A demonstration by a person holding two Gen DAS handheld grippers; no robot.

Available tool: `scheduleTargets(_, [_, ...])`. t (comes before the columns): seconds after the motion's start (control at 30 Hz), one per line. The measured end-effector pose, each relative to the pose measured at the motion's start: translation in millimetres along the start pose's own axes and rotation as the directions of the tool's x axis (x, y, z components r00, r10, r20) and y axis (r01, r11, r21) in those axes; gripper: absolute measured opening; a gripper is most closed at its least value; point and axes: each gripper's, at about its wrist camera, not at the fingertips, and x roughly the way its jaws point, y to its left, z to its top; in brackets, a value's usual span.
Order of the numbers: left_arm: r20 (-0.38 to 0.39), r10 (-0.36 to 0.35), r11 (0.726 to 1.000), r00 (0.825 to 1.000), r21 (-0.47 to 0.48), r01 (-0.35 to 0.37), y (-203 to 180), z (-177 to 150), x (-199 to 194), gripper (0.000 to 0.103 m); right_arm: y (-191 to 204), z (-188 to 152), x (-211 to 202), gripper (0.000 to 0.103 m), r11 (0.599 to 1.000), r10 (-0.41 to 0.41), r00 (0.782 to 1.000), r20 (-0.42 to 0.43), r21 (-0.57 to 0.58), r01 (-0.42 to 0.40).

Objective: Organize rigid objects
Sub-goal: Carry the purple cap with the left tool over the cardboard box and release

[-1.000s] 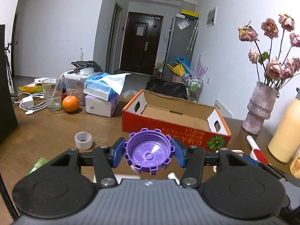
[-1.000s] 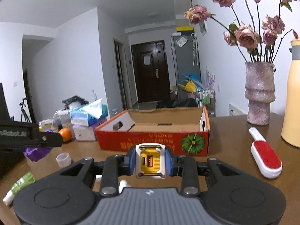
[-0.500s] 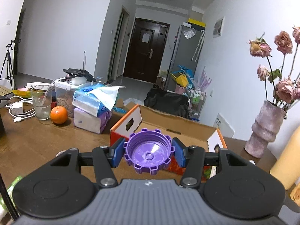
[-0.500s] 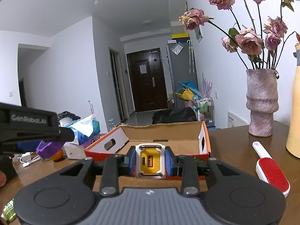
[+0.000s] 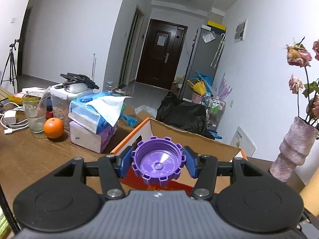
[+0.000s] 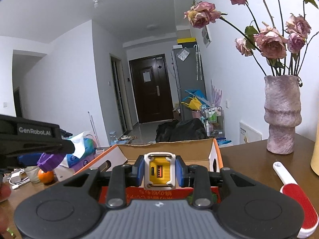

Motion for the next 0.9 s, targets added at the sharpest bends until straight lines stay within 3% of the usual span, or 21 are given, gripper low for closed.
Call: scheduleTargets(0.9, [0.011, 0.056, 0.991, 0.998, 0.12, -0.057, -29.7, 13.1, 87.9, 0.056, 4.6, 5.8, 69.4, 0.03, 0.999, -0.025, 0.999, -0.029, -0.043, 0.024])
